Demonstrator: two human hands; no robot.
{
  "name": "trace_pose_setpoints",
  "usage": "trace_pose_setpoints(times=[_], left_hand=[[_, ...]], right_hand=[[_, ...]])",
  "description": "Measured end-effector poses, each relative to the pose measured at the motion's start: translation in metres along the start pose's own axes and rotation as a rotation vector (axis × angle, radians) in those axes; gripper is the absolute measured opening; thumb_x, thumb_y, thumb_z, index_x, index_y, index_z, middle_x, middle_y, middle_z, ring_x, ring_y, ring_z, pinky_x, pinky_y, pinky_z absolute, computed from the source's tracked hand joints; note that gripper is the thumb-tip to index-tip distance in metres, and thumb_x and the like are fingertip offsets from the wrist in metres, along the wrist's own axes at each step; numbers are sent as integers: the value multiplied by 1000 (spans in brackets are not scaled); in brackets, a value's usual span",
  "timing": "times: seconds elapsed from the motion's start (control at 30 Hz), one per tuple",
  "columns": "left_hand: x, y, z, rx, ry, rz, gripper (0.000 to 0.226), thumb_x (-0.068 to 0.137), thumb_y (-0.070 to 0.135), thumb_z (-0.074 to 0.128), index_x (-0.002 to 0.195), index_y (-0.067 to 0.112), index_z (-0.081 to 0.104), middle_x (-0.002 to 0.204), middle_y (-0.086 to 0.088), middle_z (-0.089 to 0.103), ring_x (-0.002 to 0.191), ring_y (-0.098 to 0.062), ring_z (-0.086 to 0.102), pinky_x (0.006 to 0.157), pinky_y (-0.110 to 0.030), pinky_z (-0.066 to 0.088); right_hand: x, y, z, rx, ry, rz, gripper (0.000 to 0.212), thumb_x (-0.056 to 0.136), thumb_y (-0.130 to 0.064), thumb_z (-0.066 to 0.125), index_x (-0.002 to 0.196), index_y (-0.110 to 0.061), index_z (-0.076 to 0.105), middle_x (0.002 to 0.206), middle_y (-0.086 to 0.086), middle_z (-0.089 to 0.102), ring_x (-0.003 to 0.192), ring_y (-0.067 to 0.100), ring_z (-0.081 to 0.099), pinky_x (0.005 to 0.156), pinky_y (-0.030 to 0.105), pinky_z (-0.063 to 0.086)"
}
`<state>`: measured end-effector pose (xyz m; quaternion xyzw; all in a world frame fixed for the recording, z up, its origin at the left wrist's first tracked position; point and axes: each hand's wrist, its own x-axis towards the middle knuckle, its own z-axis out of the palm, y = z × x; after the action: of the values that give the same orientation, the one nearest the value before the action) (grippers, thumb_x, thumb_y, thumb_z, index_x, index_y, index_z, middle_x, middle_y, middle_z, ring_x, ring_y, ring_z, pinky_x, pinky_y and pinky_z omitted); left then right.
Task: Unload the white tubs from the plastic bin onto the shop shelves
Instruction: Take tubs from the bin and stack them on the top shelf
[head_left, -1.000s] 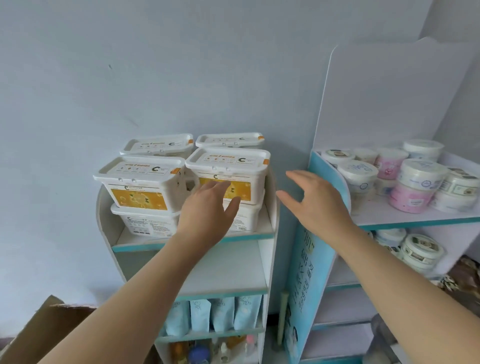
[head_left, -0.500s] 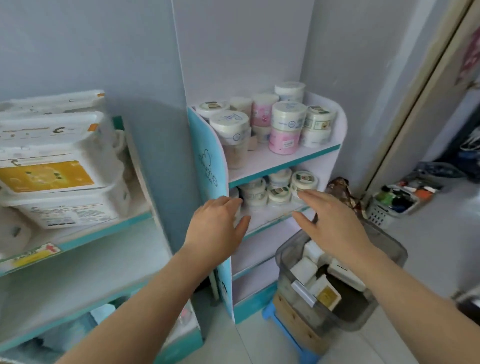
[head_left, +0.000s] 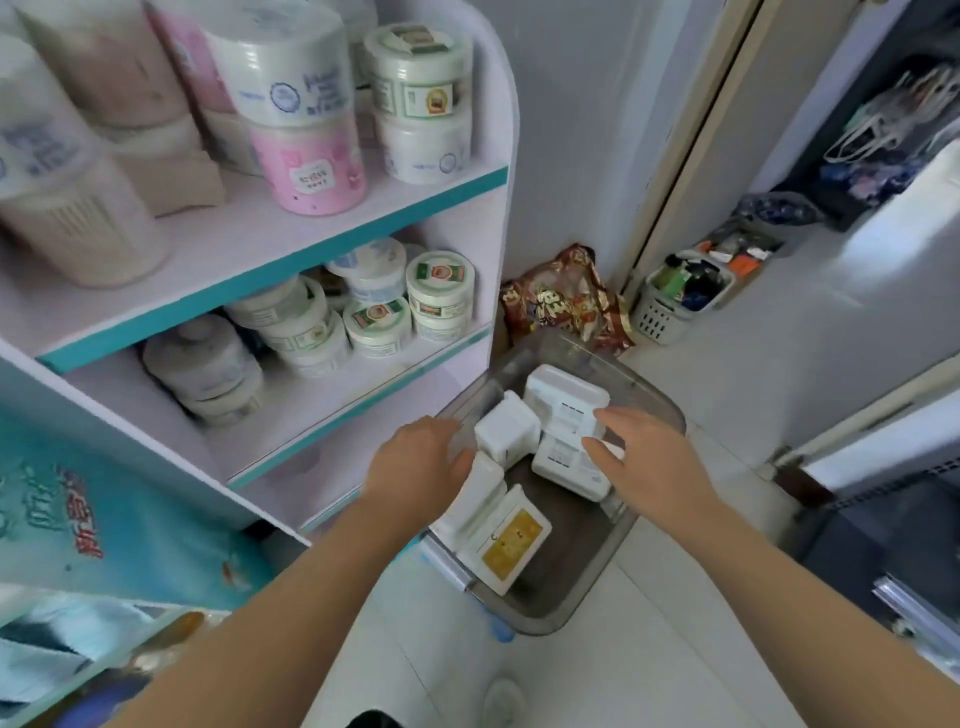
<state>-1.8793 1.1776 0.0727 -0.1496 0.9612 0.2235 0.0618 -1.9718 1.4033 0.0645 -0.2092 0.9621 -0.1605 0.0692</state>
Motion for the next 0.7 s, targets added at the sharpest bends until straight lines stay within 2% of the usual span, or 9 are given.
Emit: trace_pose_setpoints(times=[0.17,0.37,0.47,0.57,0.7], left_hand=[[52,-16,62,-30,-127,-112,46,94,42,48,137,24,48,133,0,56,114,-20,56,96,-36,48],[91,-37,144,-58,-363,-185,52,96,43,47,141,19,41,138,-3,50,124,-21,47,103,-33,39],[98,-46,183,-145,-476,-271,56,95,42,50,142,14,39,141,-7,48,127,-22,45,106,-31,36],[104,-56,213,-200,-554,-403,60,94,46,50,140,9,42,140,-8,49,123,-22,50,95,-24,38],[109,-62,243,-212,-620,-550,58,96,46,47,138,7,43,139,-9,49,121,-24,51,84,-23,36]], right_hand=[[33,32,47,47,-114,102,46,95,-39,50,135,-17,51,138,2,53,123,21,51,99,38,44],[60,56,126,82,-306,171,49,94,-44,48,137,-20,49,134,2,56,118,22,54,97,35,45],[68,67,164,114,-395,200,51,95,-45,48,138,-18,47,138,3,53,125,20,49,102,33,41],[77,76,197,145,-462,229,53,95,-44,48,141,-17,45,143,3,48,130,19,44,108,32,35],[93,85,231,215,-555,269,54,95,-45,48,141,-18,45,143,3,48,128,21,47,106,38,39]])
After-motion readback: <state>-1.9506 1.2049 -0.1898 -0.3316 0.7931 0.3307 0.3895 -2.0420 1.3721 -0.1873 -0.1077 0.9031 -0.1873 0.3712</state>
